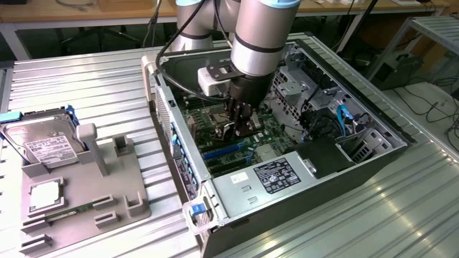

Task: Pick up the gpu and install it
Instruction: 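Insert the gpu into the slot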

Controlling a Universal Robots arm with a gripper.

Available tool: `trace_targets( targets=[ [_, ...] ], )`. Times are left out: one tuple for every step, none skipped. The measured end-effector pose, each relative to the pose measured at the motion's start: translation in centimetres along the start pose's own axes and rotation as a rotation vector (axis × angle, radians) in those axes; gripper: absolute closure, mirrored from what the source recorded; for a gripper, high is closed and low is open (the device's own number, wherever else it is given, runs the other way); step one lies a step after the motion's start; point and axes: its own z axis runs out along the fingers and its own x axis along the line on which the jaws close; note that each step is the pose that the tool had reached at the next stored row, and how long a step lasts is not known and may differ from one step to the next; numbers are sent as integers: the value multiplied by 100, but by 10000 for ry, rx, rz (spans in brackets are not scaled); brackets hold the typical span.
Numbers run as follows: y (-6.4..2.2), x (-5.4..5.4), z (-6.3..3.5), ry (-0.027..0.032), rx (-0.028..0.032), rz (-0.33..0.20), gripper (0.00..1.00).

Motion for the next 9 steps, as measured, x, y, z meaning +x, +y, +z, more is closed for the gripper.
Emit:
trace_targets(
  targets=[
    [1, 1, 14, -4, 0, -1, 73],
    [3, 1, 30, -7, 0, -1, 73],
    [5, 1, 46, -10, 0, -1, 73],
    [7, 1, 61, -12, 0, 0, 73],
    [8, 1, 80, -15, 1, -1, 73],
    [9, 1, 98, -14, 0, -1, 73],
    [12, 1, 110, -14, 0, 0, 73],
    [16, 1, 118, -15, 0, 1, 73],
    [20, 1, 128, -15, -1, 0, 73]
  ],
)
